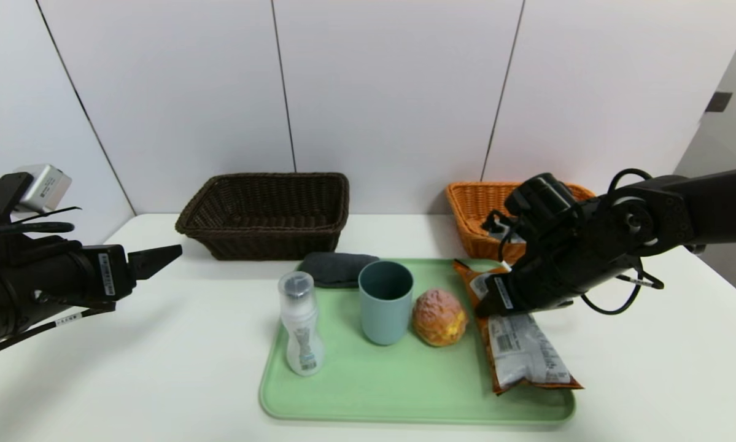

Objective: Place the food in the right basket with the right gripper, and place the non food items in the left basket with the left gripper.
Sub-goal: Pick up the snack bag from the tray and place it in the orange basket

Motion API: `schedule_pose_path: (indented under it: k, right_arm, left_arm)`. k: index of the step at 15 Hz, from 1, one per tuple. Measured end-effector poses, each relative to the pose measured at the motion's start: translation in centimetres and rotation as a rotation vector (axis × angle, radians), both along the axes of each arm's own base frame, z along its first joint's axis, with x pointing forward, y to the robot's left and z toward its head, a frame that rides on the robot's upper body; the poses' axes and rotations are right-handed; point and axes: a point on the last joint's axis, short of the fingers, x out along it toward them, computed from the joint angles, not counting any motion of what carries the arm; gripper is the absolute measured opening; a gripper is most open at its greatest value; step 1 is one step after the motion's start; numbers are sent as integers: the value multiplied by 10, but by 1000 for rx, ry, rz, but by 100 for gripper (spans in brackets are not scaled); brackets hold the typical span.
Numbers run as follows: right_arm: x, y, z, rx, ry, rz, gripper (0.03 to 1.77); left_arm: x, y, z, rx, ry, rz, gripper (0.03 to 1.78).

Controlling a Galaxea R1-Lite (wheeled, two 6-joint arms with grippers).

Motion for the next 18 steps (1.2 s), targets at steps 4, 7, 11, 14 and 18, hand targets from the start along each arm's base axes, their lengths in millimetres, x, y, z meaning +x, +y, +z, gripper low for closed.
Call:
schedule_pose_path:
  k: [4,7,11,14,18]
  right_arm:
    - [-4,1,6,12,-13,-1,45]
    - [-14,0,27,44,-72,6,45]
    - [-42,-6,74,103,-223,38,45]
    - [-59,-13,118,193,-472,94,45]
    - [-46,-33,153,183,-823,111,44]
  left_arm:
    - [0,0,-1,-1,5,0,169]
    - [-1,0,-4,-2,10,0,169]
    - [-2,0,-8,-3,4,-1,169]
    - [-4,0,-11,-4,11,-1,169]
    - [-5,0,-10,-4,4,-1,169]
